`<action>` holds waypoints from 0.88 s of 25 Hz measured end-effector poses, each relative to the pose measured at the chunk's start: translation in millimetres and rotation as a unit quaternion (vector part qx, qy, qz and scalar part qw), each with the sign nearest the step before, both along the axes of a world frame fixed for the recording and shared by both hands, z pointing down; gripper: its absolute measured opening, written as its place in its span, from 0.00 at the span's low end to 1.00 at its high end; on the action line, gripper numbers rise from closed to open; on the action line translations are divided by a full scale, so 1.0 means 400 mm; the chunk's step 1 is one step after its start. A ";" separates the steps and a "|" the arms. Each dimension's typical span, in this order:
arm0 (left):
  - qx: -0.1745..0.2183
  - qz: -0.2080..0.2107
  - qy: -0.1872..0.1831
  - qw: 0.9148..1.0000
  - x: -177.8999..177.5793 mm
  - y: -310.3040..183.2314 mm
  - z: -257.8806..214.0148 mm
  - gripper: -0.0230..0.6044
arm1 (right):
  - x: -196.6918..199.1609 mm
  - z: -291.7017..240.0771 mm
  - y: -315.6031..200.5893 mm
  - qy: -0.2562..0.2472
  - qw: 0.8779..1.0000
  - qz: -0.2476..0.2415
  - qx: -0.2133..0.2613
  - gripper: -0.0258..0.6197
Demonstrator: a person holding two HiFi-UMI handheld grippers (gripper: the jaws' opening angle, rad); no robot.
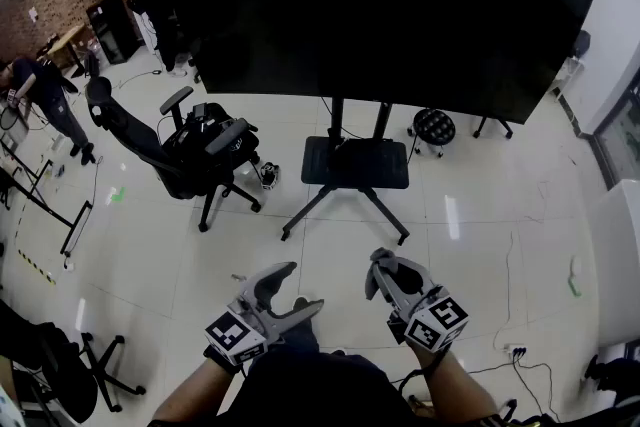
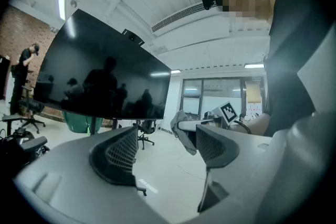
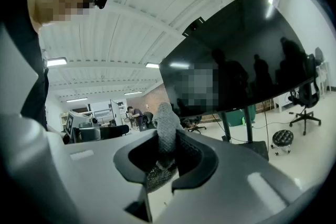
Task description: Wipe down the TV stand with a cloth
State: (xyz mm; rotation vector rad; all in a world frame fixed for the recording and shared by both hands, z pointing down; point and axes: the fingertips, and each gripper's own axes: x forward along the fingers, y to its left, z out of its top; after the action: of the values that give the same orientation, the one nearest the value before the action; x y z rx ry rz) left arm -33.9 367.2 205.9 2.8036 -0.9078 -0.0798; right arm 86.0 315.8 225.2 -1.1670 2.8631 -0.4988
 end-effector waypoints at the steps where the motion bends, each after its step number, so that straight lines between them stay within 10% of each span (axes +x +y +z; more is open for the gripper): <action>1: -0.002 0.003 0.001 1.000 -0.006 -0.022 0.006 0.63 | -0.007 0.008 -0.031 0.004 1.000 0.003 0.000 0.13; 22: -0.034 0.065 -0.019 0.997 -0.156 -0.548 0.186 0.63 | -0.127 0.307 -0.719 0.088 0.991 0.074 -0.069 0.13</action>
State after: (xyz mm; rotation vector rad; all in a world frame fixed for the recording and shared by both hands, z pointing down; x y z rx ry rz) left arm -96.4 148.2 280.3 2.8002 -0.7205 0.0238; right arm 35.3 28.2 347.9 -1.5052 2.8938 -0.6243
